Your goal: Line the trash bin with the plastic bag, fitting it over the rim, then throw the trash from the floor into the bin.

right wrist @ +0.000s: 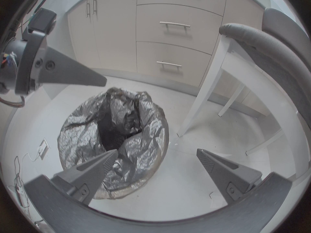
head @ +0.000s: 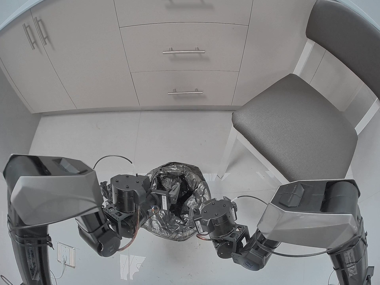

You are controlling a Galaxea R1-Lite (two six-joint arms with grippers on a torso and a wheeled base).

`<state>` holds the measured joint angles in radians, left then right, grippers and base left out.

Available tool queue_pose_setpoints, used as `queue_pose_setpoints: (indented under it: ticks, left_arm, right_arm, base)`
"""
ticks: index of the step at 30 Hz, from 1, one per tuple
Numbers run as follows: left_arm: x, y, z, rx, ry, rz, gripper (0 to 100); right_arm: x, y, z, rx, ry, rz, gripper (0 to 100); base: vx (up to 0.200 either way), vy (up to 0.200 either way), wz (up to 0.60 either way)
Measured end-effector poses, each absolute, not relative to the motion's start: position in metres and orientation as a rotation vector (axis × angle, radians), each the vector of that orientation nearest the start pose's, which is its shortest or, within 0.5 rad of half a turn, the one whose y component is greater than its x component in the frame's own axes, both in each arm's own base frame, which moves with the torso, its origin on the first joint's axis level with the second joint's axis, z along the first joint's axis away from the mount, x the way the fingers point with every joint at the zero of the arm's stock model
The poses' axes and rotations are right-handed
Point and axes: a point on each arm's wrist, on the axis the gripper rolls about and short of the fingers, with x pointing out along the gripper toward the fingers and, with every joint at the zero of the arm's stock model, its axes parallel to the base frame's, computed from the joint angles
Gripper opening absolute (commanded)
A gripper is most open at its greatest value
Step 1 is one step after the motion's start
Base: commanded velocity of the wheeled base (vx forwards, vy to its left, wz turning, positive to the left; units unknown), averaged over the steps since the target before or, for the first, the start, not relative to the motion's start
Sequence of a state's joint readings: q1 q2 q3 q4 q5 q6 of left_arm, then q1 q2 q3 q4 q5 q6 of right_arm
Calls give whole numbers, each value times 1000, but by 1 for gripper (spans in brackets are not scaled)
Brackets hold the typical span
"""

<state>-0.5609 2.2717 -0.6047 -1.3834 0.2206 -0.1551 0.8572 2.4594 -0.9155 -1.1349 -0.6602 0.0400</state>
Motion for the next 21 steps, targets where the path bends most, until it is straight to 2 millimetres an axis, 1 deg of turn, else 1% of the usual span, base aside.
queue_pose_setpoints:
  ticks: [4,5,8,11,15,17,21]
  left_arm:
    - [291,-168,44,-70,267,-294,100]
    - [289,-160,51,-76,265,-280,100]
    - [284,-142,61,-80,276,-239,100]
    - [273,-127,64,-76,306,-208,100]
    - [261,-110,62,-66,350,-171,100]
    - [260,-102,60,-64,371,-148,100]
    - [263,-88,55,-70,410,-128,100]
  right_arm:
    - [272,299,2,-194,249,198,100]
    - [272,299,13,-174,226,200,100]
    - [269,300,38,-130,174,203,100]
    - [267,298,62,-91,126,194,100]
    - [263,295,88,-44,75,186,100]
    - [262,294,95,-28,60,183,100]
    - [258,296,101,-2,32,194,100]
  base:
    - [0,0,0]
    - [0,0,0]
    - [0,0,0]
    - [0,0,0]
    - [0,0,0]
    - [0,0,0]
    - [0,0,0]
